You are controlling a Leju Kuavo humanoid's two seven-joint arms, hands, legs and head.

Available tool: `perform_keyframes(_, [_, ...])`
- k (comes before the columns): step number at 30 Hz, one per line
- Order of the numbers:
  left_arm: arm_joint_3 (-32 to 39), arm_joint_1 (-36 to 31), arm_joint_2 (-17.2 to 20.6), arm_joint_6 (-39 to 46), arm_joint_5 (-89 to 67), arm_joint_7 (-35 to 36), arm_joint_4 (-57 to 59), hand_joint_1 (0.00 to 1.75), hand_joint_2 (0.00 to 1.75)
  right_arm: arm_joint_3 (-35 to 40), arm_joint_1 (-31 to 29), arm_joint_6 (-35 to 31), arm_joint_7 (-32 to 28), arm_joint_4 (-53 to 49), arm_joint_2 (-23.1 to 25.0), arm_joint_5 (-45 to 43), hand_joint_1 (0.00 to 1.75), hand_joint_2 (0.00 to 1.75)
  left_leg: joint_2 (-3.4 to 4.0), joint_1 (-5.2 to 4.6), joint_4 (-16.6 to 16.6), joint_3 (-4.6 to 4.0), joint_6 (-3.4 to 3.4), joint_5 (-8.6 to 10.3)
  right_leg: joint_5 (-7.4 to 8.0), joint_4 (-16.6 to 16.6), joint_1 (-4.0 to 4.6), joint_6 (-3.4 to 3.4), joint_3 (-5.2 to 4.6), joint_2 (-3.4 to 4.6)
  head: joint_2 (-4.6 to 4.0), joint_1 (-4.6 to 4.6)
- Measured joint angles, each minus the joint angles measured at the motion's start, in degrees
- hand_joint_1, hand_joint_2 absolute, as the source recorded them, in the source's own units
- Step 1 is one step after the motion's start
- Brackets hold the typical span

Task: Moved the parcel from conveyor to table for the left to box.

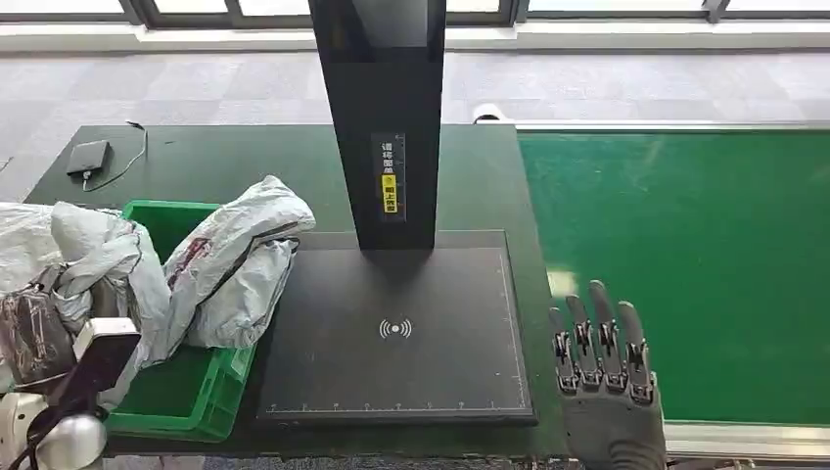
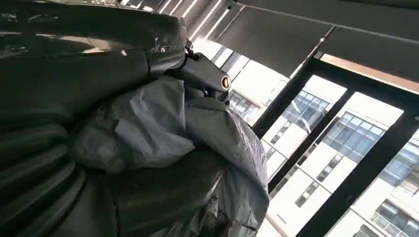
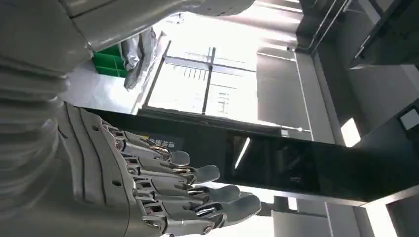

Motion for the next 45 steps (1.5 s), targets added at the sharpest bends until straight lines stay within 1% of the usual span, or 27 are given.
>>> perform_keyframes(7, [-1.36,2.43,-0.90,0.00,0.07,-0.04,-4.95,1.75,1.75,0.00,0.06,0.00,0.00,0.00,0.00,0.00,0.00,1.75,0.01,0.01,0.00,0.01,-0.01,0.00,0.01,0.03,0.01,0.00,-0.01,0.01,-0.02,0.00])
perform_keyframes(16, [-1.71,3.13,-1.33,-0.02,0.07,-0.04,-6.52,1.75,1.75,0.00,0.08,0.00,0.00,0.00,0.00,0.00,0.00,1.75,0.01,0.01,0.00,0.01,-0.02,0.01,0.01,0.04,0.00,-0.01,-0.01,0.00,0.00,0.00])
perform_keyframes(17, [-1.71,3.15,-1.35,0.00,0.07,-0.04,-6.67,1.59,1.75,0.00,0.09,0.00,0.00,0.00,0.00,0.00,0.00,1.75,0.01,0.00,0.00,0.01,-0.02,0.01,0.01,0.04,0.00,-0.01,-0.01,0.00,0.00,0.00])
perform_keyframes(18, [-1.73,3.14,-1.40,0.00,0.07,-0.04,-6.70,0.03,1.75,0.00,0.09,0.00,0.00,0.00,0.00,0.00,0.00,1.75,0.01,0.00,0.00,0.01,-0.02,0.01,0.01,0.03,0.00,-0.01,-0.01,0.00,0.00,0.02])
perform_keyframes(19, [-1.73,3.15,-1.42,-0.02,0.07,-0.04,-6.74,0.00,1.75,0.00,0.09,0.00,0.00,0.00,0.00,0.00,0.00,1.75,0.01,0.00,0.00,0.01,-0.02,0.01,0.01,0.03,0.00,-0.01,-0.01,0.00,-0.02,0.00])
perform_keyframes(20, [-1.73,3.15,-1.42,-0.02,0.09,-0.04,-6.74,0.00,1.75,0.00,0.09,0.00,0.00,0.00,0.00,0.00,0.00,1.75,0.01,0.00,0.00,0.01,-0.02,0.01,0.01,0.03,0.00,-0.01,-0.01,0.00,0.00,0.00])
perform_keyframes(21, [-1.73,3.16,-1.44,-0.24,0.22,0.00,-6.80,0.00,0.00,0.00,0.09,0.00,0.00,0.00,0.00,0.00,0.00,1.75,0.01,0.00,0.00,0.01,-0.01,0.01,0.01,0.03,0.00,-0.01,-0.01,0.00,0.00,0.00])
perform_keyframes(24, [-2.25,4.02,-1.46,-1.38,1.99,-0.22,-7.27,0.00,0.00,0.00,0.15,0.13,0.00,0.00,0.00,-0.04,0.00,1.75,0.02,0.01,0.00,0.01,-0.02,0.01,0.01,0.04,0.01,-0.01,-0.01,0.01,0.00,0.02])
perform_keyframes(28, [-2.89,7.12,-2.27,-1.05,5.38,-2.23,-10.21,0.00,0.00,0.00,0.25,0.41,0.00,0.00,0.00,-0.02,0.00,1.75,0.04,0.00,0.00,-0.02,-0.01,0.00,0.00,0.03,0.00,0.00,-0.01,0.02,0.00,0.00])
perform_keyframes(29, [-2.91,7.89,-2.49,-1.38,5.28,-1.75,-11.20,0.00,0.00,0.00,0.20,0.88,0.00,0.00,0.00,-0.25,0.00,1.75,0.03,0.00,0.00,-0.03,-0.01,-0.01,0.00,0.03,-0.01,0.00,0.01,0.01,-0.02,0.02])
perform_keyframes(33, [-2.91,11.71,-3.70,-6.22,0.49,2.62,-14.08,0.00,0.00,0.00,-1.14,5.42,0.04,0.80,0.17,-1.20,0.00,1.75,0.02,0.00,0.00,0.00,0.00,-0.07,-0.05,0.00,-0.02,-0.01,0.00,0.00,-0.02,0.00])
perform_keyframes(37, [-3.10,11.98,-5.73,-8.15,-5.77,7.22,-13.93,0.00,0.00,0.00,-3.19,9.15,0.02,2.45,0.92,-1.03,0.00,1.75,-0.01,0.00,-0.01,-0.04,0.01,-0.06,-0.07,0.00,-0.01,0.03,0.09,-0.05,0.00,0.00])
perform_keyframes(38, [-3.10,11.99,-6.25,-8.26,-6.56,7.98,-13.84,0.00,0.00,0.00,-3.94,9.80,0.04,2.89,1.12,-1.01,0.00,1.75,0.01,0.00,-0.01,-0.45,0.00,-0.07,-0.06,0.01,-0.01,0.03,0.15,-0.03,0.00,0.00])
perform_keyframes(43, [-2.08,12.50,-9.33,-11.57,-12.11,13.64,-12.09,0.00,0.00,0.00,-8.55,12.28,0.07,7.22,3.19,-0.24,0.00,1.75,0.01,0.00,-0.01,-0.34,0.00,-0.07,-0.07,0.01,-0.01,0.03,0.18,-0.02,0.00,0.00])
perform_keyframes(44, [-1.38,12.59,-9.74,-11.97,-12.87,14.12,-10.62,0.00,0.00,0.00,-9.35,12.31,0.07,8.06,3.54,-0.22,0.00,1.75,0.01,0.00,-0.01,0.12,0.00,-0.04,-0.06,0.02,0.00,0.02,0.17,-0.03,0.00,0.00])
perform_keyframes(45, [-0.81,12.82,-10.14,-12.13,-13.44,14.34,-9.37,0.00,0.00,0.00,-9.97,12.31,0.07,8.68,3.76,-0.22,0.00,1.75,-0.01,0.01,0.00,0.09,0.01,0.05,0.00,0.03,0.01,0.01,0.12,-0.03,-0.02,0.00])
